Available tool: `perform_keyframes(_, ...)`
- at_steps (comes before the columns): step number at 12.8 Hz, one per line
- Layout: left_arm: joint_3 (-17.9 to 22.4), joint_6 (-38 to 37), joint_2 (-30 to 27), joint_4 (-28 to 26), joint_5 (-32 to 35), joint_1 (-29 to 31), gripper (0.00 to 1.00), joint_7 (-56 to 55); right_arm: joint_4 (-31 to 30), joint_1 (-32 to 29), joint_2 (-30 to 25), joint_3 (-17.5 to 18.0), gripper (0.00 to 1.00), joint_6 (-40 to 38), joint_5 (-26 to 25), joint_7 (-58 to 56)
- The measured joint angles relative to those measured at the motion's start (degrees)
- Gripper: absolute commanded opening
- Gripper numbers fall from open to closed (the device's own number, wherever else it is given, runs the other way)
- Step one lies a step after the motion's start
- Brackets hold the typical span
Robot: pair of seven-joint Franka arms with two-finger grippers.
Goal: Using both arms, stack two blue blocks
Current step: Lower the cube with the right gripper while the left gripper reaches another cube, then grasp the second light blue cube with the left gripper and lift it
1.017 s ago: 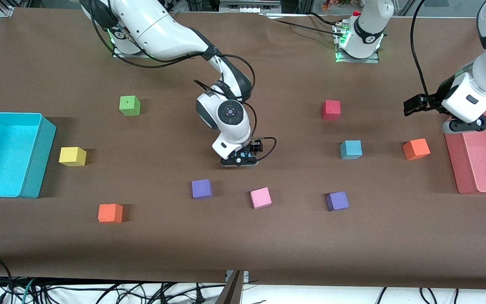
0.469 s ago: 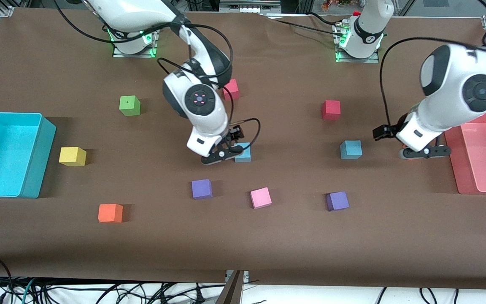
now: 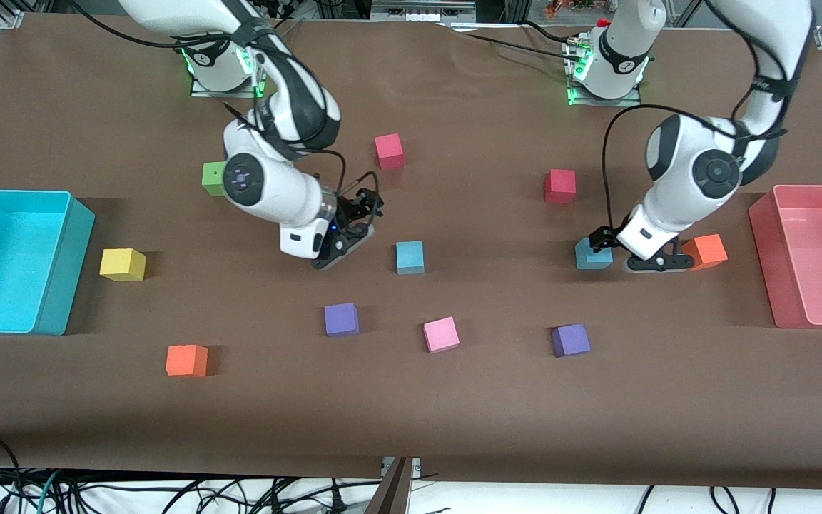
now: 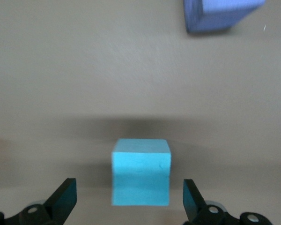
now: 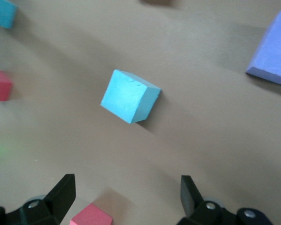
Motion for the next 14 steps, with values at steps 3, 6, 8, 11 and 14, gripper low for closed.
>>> perform_keyframes(3,-0.01,3.26,3.1,-0.56,-0.67,-1.46,1.0,-0.06,-7.76,-0.46,-1.81,0.2,0.99,8.72,16.55,-19.1)
perform_keyframes(6,0.01,4.92,4.74,-0.57,-0.67,-1.72,0.89,-0.02,-12.24,-0.23,-1.29,0.68,0.99,16.23,29.39,-36.52)
perform_keyframes(8,0.02,5.64,5.49,-0.56,-0.67,-1.72,0.4,0.03,-12.84,0.0,0.77,0.81,0.99,19.35,39.68,-50.2)
perform_keyframes(11,0.05,6.01,5.65,-0.52,-0.67,-1.72,0.0,0.33,-12.49,1.05,5.23,0.94,0.99,20.22,62.33,-76.52)
perform_keyframes(14,0.03,4.79,4.95,0.42,-0.67,-1.72,0.0,0.14,-11.06,2.61,8.79,1.06,0.99,20.22,73.88,-91.49)
